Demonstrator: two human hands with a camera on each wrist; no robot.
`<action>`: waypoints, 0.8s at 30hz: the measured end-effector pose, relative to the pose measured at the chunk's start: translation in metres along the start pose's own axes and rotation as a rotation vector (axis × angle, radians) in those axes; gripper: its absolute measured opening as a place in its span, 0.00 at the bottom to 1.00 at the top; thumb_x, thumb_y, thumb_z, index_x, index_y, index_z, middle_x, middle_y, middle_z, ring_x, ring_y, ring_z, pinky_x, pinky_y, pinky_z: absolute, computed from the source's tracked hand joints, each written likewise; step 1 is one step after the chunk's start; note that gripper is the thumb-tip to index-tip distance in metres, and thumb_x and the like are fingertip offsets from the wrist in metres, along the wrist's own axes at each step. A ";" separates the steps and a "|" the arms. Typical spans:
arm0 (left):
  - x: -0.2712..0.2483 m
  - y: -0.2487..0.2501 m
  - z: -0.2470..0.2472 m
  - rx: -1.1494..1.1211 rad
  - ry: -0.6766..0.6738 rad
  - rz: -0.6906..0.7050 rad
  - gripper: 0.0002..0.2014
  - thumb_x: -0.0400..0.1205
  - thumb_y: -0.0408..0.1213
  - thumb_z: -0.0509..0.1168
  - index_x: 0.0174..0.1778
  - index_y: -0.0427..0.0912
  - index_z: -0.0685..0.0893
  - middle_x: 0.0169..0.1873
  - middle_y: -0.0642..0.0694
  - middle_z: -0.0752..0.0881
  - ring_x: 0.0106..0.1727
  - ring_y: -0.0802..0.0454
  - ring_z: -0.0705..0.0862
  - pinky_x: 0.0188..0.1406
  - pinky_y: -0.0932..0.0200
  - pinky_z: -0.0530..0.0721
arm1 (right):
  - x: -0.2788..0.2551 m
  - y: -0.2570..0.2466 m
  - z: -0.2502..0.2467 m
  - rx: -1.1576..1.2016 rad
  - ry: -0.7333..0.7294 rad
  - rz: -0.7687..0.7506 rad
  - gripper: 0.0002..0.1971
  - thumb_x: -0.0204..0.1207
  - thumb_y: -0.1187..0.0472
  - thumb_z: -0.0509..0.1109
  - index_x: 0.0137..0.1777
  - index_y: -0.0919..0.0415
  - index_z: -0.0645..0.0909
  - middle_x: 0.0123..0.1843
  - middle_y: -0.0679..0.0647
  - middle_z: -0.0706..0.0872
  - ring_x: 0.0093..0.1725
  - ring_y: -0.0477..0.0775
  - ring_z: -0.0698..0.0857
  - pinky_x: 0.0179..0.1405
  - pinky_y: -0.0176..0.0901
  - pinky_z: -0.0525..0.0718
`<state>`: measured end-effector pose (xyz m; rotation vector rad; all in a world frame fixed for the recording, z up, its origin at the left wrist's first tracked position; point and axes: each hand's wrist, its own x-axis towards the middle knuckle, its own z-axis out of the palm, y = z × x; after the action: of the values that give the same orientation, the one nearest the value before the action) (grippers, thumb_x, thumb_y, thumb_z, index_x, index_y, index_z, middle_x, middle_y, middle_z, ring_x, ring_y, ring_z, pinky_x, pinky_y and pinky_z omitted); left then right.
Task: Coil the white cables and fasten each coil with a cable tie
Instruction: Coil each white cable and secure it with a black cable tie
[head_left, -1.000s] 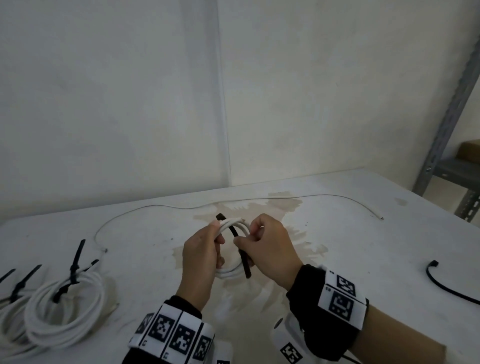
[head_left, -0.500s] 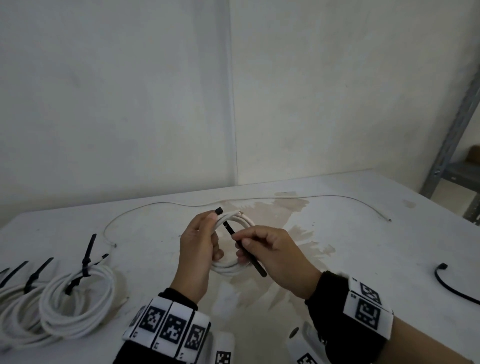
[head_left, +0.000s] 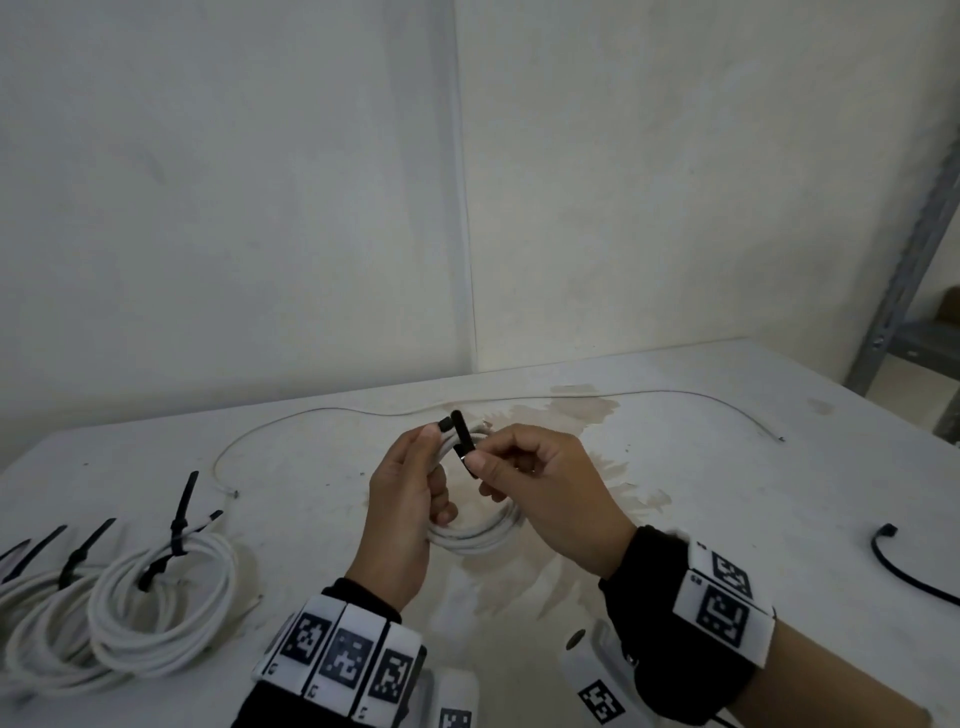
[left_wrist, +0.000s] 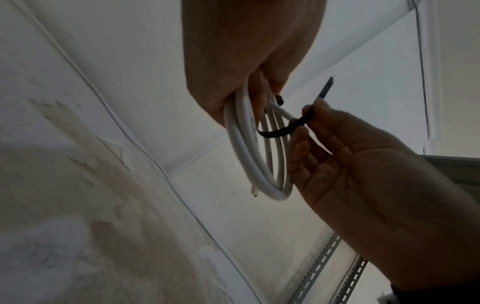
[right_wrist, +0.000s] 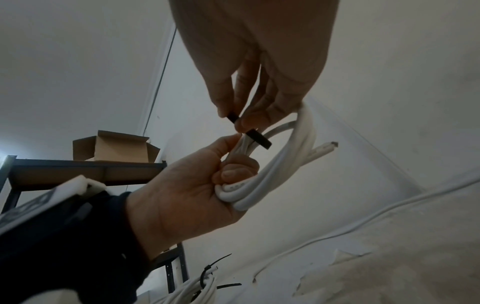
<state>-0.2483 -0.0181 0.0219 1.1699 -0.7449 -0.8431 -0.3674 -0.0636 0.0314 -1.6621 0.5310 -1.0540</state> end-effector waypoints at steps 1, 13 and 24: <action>0.000 0.000 0.001 0.007 -0.002 0.001 0.12 0.85 0.40 0.56 0.41 0.46 0.82 0.18 0.56 0.64 0.19 0.61 0.63 0.18 0.66 0.66 | 0.001 -0.001 0.000 0.000 0.001 0.019 0.08 0.74 0.69 0.71 0.35 0.59 0.83 0.30 0.49 0.83 0.28 0.43 0.81 0.30 0.30 0.78; -0.001 -0.004 0.005 0.023 0.034 -0.010 0.14 0.83 0.47 0.58 0.48 0.41 0.84 0.16 0.56 0.63 0.19 0.60 0.62 0.17 0.67 0.66 | 0.002 -0.006 -0.004 -0.152 -0.007 0.163 0.16 0.75 0.63 0.70 0.24 0.58 0.77 0.26 0.52 0.79 0.22 0.42 0.77 0.25 0.28 0.73; 0.000 -0.003 0.004 0.026 0.055 -0.032 0.15 0.82 0.47 0.60 0.50 0.39 0.84 0.15 0.57 0.64 0.17 0.61 0.62 0.16 0.68 0.65 | 0.004 -0.007 -0.003 -0.172 -0.026 0.186 0.16 0.75 0.62 0.70 0.25 0.58 0.77 0.28 0.58 0.80 0.23 0.43 0.76 0.24 0.27 0.71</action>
<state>-0.2523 -0.0206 0.0201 1.2267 -0.6959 -0.8271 -0.3685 -0.0660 0.0394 -1.7355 0.7614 -0.8691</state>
